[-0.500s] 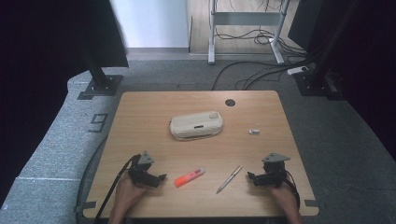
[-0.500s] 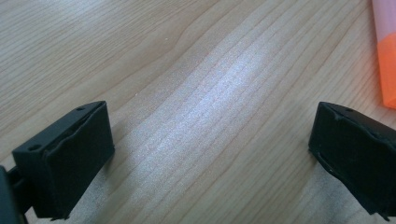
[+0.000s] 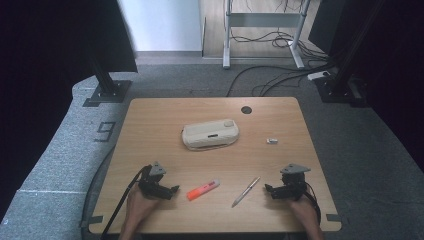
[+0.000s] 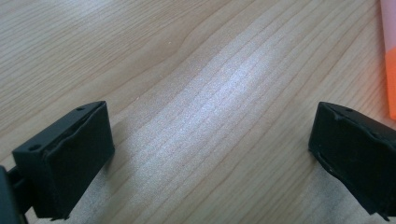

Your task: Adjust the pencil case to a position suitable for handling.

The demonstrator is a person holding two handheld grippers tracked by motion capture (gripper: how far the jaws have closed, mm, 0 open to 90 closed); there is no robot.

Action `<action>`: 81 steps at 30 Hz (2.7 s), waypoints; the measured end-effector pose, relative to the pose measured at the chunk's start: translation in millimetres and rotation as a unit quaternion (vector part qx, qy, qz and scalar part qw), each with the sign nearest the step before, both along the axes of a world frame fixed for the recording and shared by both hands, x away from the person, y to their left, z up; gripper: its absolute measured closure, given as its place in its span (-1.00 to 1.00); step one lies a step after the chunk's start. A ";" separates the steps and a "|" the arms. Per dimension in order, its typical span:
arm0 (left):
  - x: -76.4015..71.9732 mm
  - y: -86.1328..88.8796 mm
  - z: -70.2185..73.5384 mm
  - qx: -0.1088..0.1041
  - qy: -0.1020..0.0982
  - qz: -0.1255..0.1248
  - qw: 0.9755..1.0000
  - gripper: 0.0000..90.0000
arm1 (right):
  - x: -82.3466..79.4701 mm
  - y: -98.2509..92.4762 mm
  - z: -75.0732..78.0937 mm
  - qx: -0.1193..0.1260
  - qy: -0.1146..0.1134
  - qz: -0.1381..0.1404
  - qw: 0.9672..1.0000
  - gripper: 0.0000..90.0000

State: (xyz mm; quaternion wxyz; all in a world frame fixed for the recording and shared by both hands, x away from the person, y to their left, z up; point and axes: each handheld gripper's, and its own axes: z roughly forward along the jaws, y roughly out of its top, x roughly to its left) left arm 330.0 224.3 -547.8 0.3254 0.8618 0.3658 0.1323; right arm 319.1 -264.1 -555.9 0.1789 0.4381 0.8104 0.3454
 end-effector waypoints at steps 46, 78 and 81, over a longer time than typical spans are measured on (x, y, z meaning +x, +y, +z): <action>37.0 -18.8 35.5 -0.039 0.018 -0.037 0.998 -0.79 | 0.1 0.1 0.0 0.000 0.000 0.000 1.000 -1.00; 93.5 -42.8 77.1 -0.038 0.012 -0.063 0.997 -0.69 | 0.2 0.1 0.0 0.000 0.000 0.000 1.000 -1.00; 100.3 -43.3 77.6 -0.049 0.014 -0.062 0.997 -0.68 | 0.2 0.0 0.0 0.000 0.000 0.000 1.000 -1.00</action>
